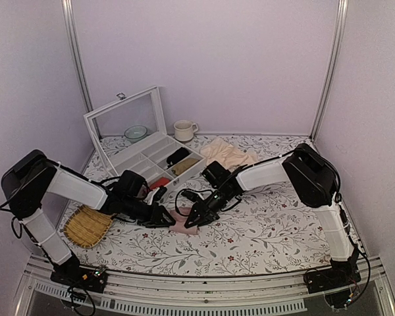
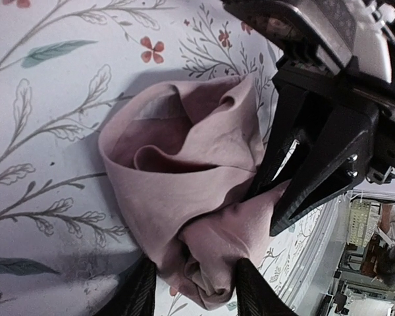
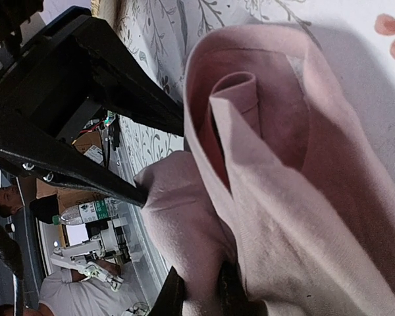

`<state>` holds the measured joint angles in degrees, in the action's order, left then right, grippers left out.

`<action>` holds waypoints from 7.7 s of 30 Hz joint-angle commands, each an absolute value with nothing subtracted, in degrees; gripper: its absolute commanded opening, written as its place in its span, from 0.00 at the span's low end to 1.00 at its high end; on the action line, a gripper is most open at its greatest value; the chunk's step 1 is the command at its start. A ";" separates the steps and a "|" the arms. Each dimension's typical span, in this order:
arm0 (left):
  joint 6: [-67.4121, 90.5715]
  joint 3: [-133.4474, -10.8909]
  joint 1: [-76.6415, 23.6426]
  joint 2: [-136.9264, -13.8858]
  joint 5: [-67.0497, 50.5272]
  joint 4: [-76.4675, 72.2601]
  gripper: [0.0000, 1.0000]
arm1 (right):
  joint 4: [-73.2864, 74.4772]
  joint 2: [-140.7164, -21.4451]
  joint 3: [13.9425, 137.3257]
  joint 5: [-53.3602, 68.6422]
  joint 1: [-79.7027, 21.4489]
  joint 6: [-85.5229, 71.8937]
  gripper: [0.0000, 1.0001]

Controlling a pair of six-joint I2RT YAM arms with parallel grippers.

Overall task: Roll the underwear
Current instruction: Roll the underwear at the center of the board.

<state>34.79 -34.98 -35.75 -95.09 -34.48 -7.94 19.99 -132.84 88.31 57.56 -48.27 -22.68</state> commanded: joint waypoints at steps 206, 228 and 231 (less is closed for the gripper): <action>19.86 -48.12 -36.01 -105.44 -42.08 13.04 0.00 | -0.75 -118.77 65.06 -7.16 -68.12 10.79 0.37; 20.63 -48.52 -35.05 -104.44 -39.71 13.75 0.10 | 2.72 -116.59 65.51 4.16 -65.90 5.86 0.00; 21.69 -48.58 -33.64 -101.65 -37.07 13.96 0.34 | 4.83 -116.73 66.32 9.59 -63.58 2.28 0.00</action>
